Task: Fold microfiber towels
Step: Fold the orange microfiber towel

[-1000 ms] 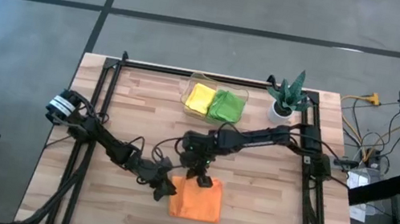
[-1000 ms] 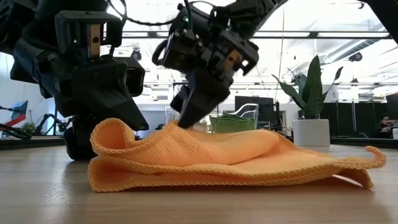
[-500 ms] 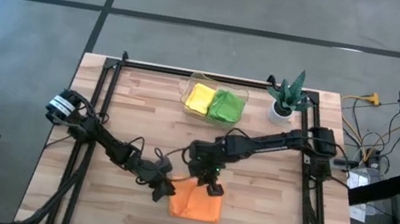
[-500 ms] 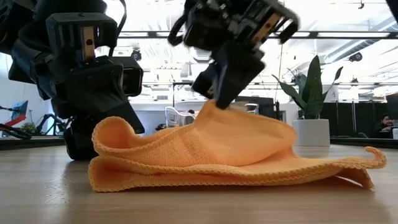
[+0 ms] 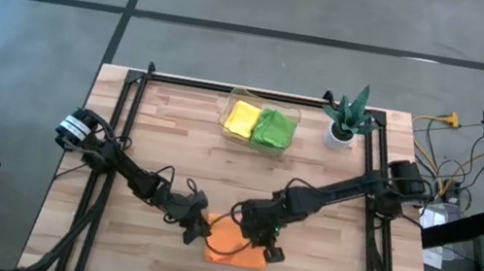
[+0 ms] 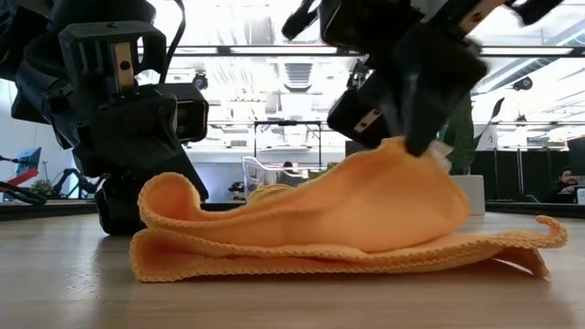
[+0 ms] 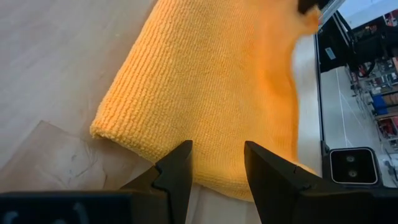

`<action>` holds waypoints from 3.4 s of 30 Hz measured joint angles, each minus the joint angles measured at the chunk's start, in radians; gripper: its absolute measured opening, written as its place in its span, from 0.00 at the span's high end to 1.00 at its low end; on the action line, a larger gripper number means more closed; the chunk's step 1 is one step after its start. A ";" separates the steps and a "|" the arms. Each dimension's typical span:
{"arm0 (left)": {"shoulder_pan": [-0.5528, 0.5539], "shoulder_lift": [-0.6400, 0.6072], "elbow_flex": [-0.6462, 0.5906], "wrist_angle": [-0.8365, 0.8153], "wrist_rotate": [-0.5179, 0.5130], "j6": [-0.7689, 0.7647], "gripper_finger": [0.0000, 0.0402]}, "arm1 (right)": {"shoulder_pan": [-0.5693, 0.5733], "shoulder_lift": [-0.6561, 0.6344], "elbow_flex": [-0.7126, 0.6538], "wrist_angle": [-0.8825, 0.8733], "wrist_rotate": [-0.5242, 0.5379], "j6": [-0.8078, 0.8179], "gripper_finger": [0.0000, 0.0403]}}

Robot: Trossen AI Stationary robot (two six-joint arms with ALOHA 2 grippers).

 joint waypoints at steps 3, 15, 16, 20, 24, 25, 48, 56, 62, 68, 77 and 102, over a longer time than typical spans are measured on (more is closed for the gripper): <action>0.000 0.000 0.000 0.001 0.000 0.000 0.68 | 0.027 -0.006 -0.002 0.017 -0.001 0.021 0.98; 0.002 0.001 0.000 0.001 0.000 0.000 0.68 | 0.057 -0.013 -0.033 0.013 -0.061 0.066 0.98; 0.002 0.001 0.000 0.002 0.000 0.000 0.68 | 0.058 -0.013 -0.037 0.013 -0.062 0.066 0.98; 0.002 0.001 0.000 0.002 0.001 0.000 0.68 | 0.059 -0.013 -0.055 0.014 -0.120 0.072 0.95; 0.002 0.001 0.000 0.002 0.011 0.000 0.68 | 0.059 -0.013 -0.075 0.012 -0.133 0.105 0.89; 0.002 0.001 0.000 0.002 0.012 0.000 0.68 | 0.059 -0.013 -0.077 0.012 -0.135 0.109 0.87; 0.004 -0.003 0.135 -0.036 -0.010 0.624 0.68 | 0.095 -0.217 -0.382 0.492 0.400 0.542 0.55; 0.004 0.021 0.184 -0.182 0.028 0.621 0.64 | 0.142 -0.200 -0.421 0.513 0.426 0.561 0.33; 0.003 0.056 0.187 -0.219 0.031 0.600 0.53 | 0.174 -0.146 -0.421 0.507 0.472 0.546 0.20; 0.003 0.078 0.188 -0.223 0.045 0.596 0.47 | 0.179 -0.084 -0.419 0.513 0.475 0.543 0.19; 0.010 -0.088 0.185 -0.331 -0.013 0.596 0.47 | 0.160 -0.203 -0.367 0.449 0.471 0.583 0.19; 0.008 -0.329 0.071 -0.513 -0.104 0.464 0.47 | -0.039 -0.112 -0.336 0.282 0.366 0.360 0.19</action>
